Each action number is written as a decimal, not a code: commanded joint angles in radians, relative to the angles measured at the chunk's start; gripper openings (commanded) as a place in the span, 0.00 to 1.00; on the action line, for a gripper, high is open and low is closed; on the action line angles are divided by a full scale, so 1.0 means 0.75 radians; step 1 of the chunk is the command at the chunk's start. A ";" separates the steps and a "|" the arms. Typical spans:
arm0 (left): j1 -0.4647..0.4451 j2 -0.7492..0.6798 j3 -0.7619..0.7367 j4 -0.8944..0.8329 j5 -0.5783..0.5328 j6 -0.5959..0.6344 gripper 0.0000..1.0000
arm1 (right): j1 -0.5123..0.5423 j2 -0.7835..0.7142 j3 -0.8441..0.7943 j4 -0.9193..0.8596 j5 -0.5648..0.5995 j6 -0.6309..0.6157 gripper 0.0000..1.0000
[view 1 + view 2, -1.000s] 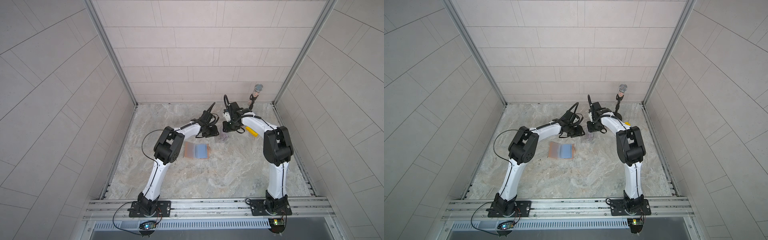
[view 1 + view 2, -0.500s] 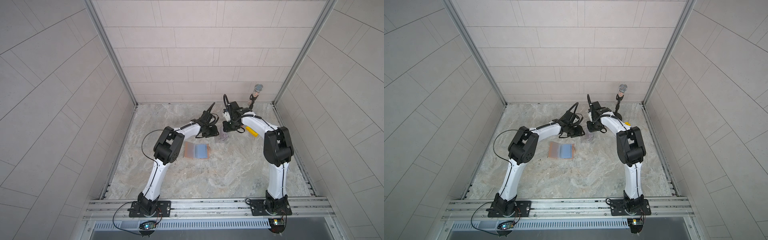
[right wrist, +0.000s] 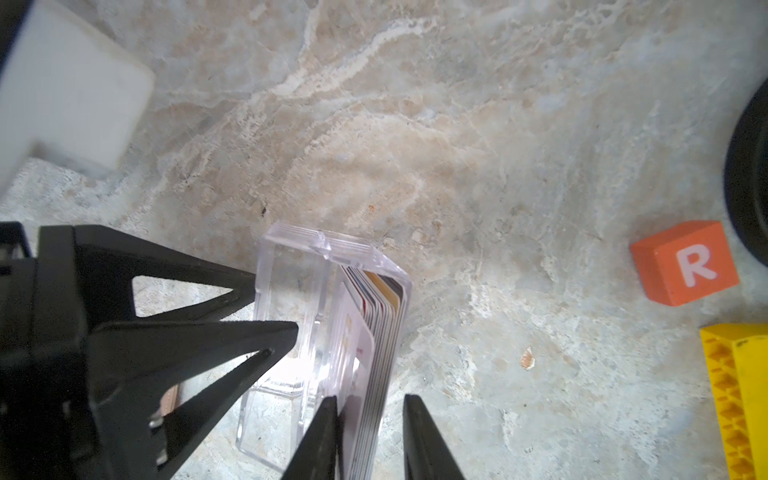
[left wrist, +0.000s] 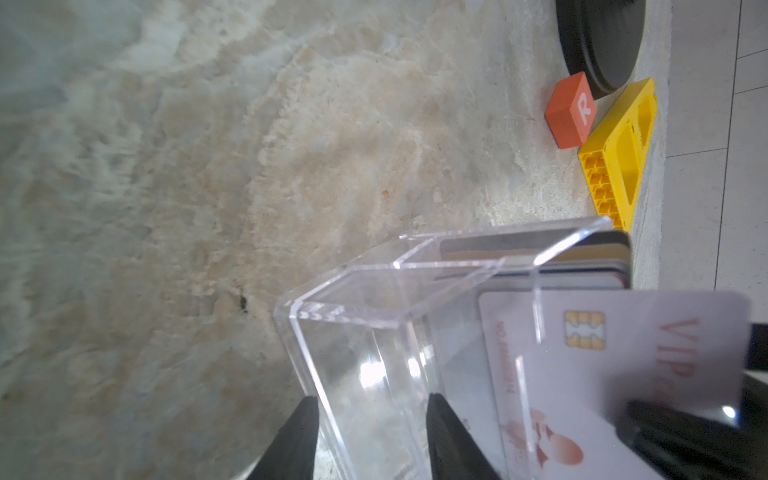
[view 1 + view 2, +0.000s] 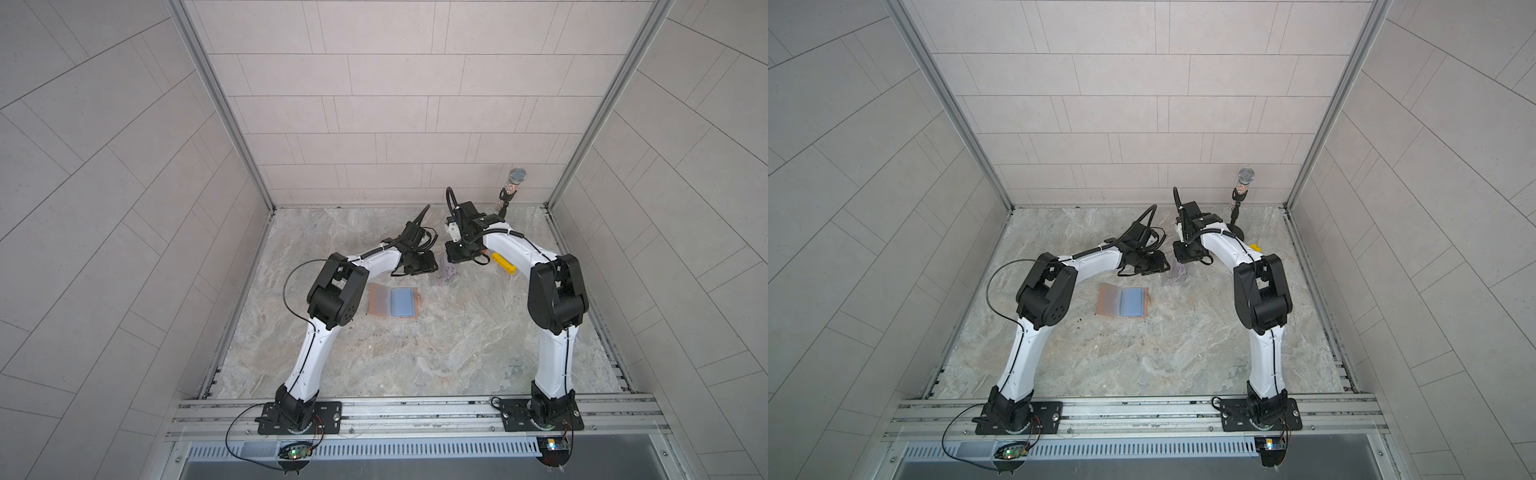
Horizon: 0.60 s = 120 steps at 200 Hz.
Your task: Put the credit cards into the card holder
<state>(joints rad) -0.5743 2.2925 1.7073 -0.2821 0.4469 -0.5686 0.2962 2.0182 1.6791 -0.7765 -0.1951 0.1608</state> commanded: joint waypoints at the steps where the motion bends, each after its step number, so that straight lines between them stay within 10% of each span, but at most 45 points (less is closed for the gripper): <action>1: 0.011 -0.009 -0.043 -0.078 -0.044 0.011 0.46 | -0.008 -0.059 0.027 -0.063 0.069 -0.014 0.26; 120: 0.012 -0.014 -0.041 -0.063 -0.006 0.003 0.46 | -0.002 -0.087 0.021 -0.067 0.009 -0.008 0.00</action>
<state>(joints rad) -0.5739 2.2906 1.7027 -0.2764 0.4500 -0.5705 0.3042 2.0006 1.6867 -0.7792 -0.2218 0.1650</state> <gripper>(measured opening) 0.461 0.050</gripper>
